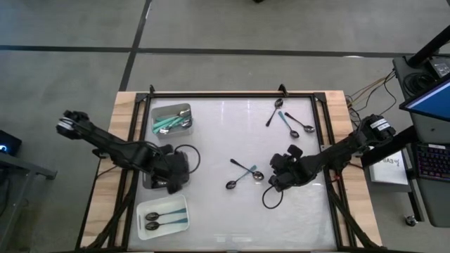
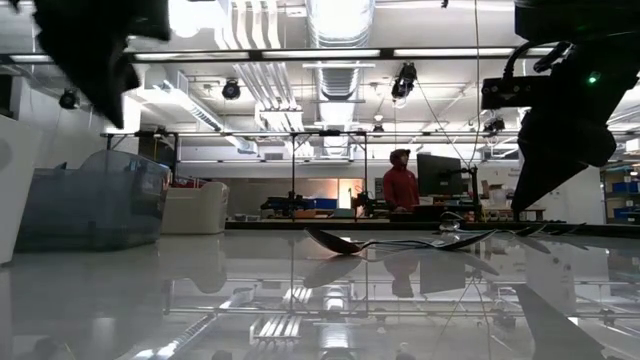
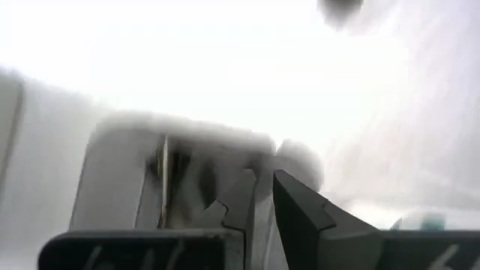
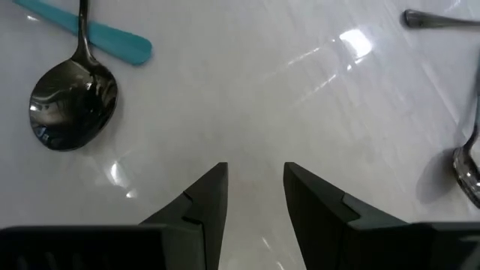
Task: Sort silverware by color (type)
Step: Put the black spoon into the black bin
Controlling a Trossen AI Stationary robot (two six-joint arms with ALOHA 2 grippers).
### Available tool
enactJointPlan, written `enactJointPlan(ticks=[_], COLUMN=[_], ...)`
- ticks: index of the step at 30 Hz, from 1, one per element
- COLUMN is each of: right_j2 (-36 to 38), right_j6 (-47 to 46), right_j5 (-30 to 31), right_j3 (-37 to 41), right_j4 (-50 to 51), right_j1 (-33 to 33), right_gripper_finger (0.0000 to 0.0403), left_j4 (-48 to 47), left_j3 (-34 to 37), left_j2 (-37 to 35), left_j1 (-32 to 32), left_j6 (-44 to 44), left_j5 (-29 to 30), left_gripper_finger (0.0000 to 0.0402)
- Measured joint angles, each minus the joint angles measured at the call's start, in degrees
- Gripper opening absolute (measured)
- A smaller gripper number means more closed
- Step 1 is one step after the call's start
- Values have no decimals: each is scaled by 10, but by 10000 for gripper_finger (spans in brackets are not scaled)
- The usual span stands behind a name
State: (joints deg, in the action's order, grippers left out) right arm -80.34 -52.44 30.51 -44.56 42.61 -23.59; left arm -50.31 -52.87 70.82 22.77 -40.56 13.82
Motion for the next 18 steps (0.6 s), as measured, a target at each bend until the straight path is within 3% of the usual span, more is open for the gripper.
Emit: enactJointPlan(ticks=[4, 10, 14, 18], right_j2=[0, 0, 0, 0], right_j6=[-22, -35, -5, 23], right_j5=[44, 56, 56, 55], right_j3=[0, 0, 0, 0], right_j4=[-1, -19, -29, -27], right_j1=[0, 0, 0, 0], right_gripper_finger=[123, 123, 123, 123], left_j4=[67, 102, 95, 93], left_j3=[-42, -110, -158, -206], left_j2=[34, 115, 181, 240], left_j1=[-1, -16, -29, -51], left_j6=[7, 8, 35, 93], left_j5=[96, 180, 178, 103], left_gripper_finger=[34, 34, 34, 34])
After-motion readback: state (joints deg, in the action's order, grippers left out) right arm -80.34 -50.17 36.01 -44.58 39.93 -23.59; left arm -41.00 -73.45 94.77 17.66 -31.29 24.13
